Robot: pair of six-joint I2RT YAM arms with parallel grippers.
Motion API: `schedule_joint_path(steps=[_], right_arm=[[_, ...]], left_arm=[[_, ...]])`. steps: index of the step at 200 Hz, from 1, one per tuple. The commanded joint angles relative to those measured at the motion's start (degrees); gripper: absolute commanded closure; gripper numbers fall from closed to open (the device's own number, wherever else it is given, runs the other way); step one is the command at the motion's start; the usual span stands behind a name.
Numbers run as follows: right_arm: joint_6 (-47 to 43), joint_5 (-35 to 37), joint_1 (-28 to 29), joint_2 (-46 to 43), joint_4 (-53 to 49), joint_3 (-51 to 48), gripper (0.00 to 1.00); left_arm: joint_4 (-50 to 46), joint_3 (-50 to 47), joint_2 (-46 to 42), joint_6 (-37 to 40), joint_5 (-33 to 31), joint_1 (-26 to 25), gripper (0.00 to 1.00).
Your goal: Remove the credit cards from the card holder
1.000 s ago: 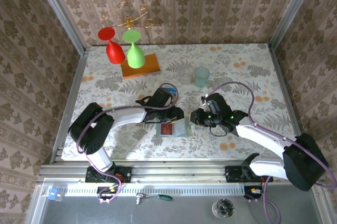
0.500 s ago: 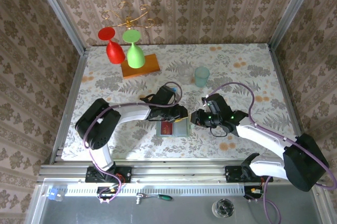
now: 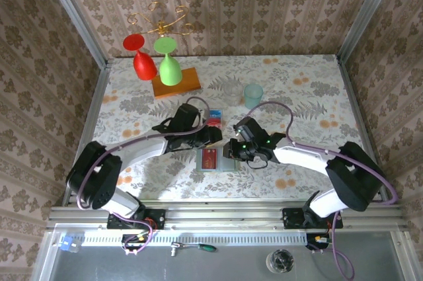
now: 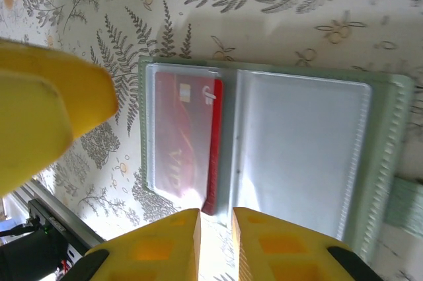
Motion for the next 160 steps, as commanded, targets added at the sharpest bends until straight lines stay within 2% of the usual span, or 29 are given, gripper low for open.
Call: schedule_joint_path(steps=[1,56,160], right_arm=[[0.8,-1.1,1.4,3.8,1.1,3.2,0.78],[0.6,-2.3,3.0,10.3,1.4,7.4,0.79],[-0.7,-0.9,3.0,10.2,-0.4,7.5,0.81]], left_arm=[[-1.0,-5.6,-3.3,0.8,-0.5,2.4,0.61],[0.0,-13.3,-7.6,-0.1,-0.9,4.7,0.61],[4.2,-16.5,-4.7,-2.1,-0.3,3.8,0.62]])
